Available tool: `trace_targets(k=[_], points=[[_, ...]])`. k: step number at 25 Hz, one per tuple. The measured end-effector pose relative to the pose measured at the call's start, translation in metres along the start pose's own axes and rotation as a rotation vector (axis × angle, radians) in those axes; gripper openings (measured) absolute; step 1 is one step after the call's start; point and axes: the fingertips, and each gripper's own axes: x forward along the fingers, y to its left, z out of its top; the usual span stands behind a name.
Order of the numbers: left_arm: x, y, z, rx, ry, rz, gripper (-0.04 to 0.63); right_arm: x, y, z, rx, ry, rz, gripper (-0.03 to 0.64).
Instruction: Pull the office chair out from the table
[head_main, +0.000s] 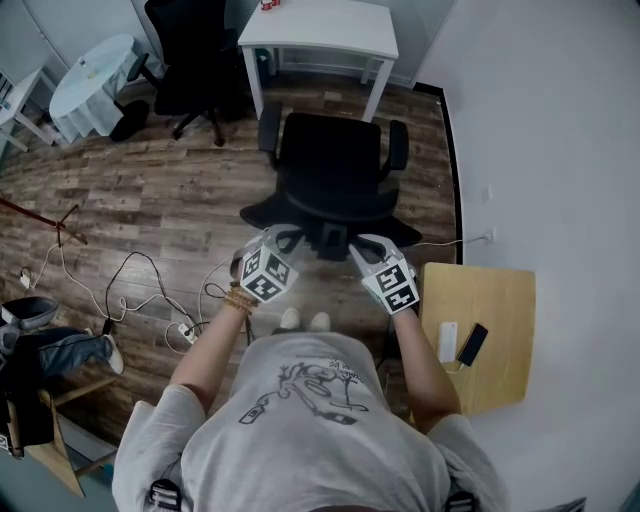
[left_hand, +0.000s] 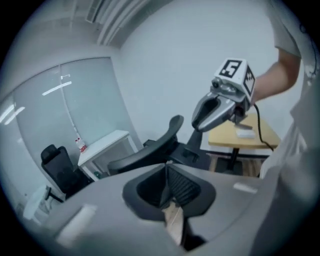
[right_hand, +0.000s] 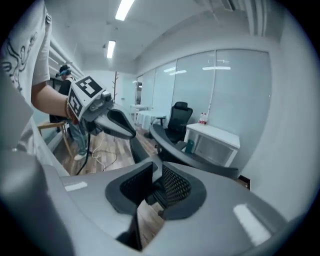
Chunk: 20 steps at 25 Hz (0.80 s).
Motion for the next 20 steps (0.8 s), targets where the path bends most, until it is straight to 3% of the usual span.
trace_targets(k=[6,13,20], points=[[-0.054,0.012,0.073,-0.212,-0.268,0.003,0.005,-0.034,0.008,0.079,0.067,-0.225,-0.028,0.022],[-0.119,0.022,0.136,-0.364,-0.507,0.01,0.003,-0.079,0.021,0.146,0.095,-0.415,-0.05,0.008],[-0.152,0.011,0.161,-0.37,-0.622,0.037,0.003,-0.115,0.037,0.174,0.153,-0.524,-0.071,0.006]])
